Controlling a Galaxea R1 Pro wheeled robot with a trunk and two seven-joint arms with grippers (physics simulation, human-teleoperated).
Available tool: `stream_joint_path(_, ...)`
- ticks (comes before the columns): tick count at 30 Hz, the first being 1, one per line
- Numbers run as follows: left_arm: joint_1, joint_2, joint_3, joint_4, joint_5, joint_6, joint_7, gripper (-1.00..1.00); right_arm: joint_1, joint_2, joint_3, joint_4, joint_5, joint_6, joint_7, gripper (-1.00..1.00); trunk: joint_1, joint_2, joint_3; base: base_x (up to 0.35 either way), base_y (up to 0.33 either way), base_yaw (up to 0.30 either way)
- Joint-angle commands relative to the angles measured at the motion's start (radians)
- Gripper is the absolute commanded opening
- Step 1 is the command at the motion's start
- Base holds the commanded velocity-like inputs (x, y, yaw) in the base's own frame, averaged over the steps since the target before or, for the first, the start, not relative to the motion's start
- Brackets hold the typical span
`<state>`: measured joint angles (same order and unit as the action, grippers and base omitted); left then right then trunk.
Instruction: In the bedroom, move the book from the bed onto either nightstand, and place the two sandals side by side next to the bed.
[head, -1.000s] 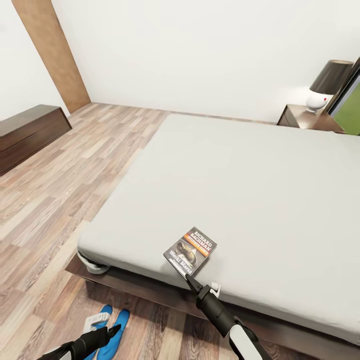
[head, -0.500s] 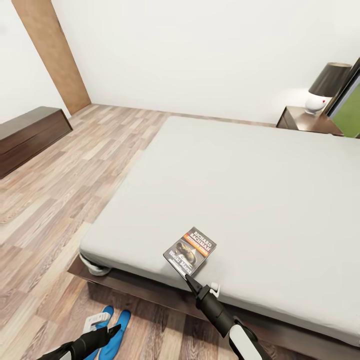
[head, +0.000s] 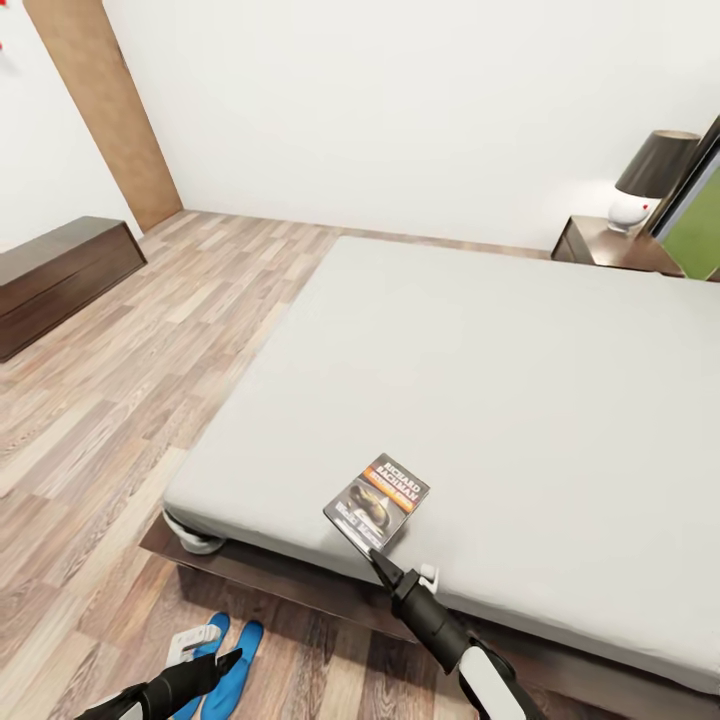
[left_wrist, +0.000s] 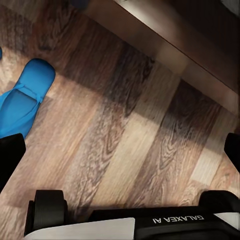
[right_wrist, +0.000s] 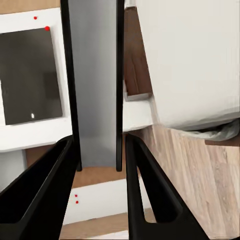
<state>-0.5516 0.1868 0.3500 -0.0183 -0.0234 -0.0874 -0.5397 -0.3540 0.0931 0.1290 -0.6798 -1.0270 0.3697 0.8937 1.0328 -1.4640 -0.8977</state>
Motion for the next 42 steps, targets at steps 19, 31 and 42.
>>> stream_joint_path(19, -0.001, 0.0, 0.002, 0.001, -0.003, -0.005, -0.008, 1.0, 0.004, -0.489, 0.098, 0.132, 0.321, 0.083, 0.377, -1.0, -0.073, 0.133, 0.059, 0.0, 0.0, 0.0)
stream_joint_path(31, 0.012, -0.025, 0.003, 0.002, -0.003, -0.006, -0.011, 1.0, 0.004, -0.479, 0.098, 0.309, 0.504, 0.038, 0.379, -1.0, -0.119, 0.217, 0.097, 0.0, 0.0, 0.0)
stream_joint_path(42, 0.017, -0.027, 0.003, 0.001, -0.003, -0.006, -0.011, 1.0, 0.004, -0.478, 0.098, 0.321, 0.508, -0.096, 0.381, -1.0, -0.161, 0.294, 0.131, 0.0, 0.0, 0.0)
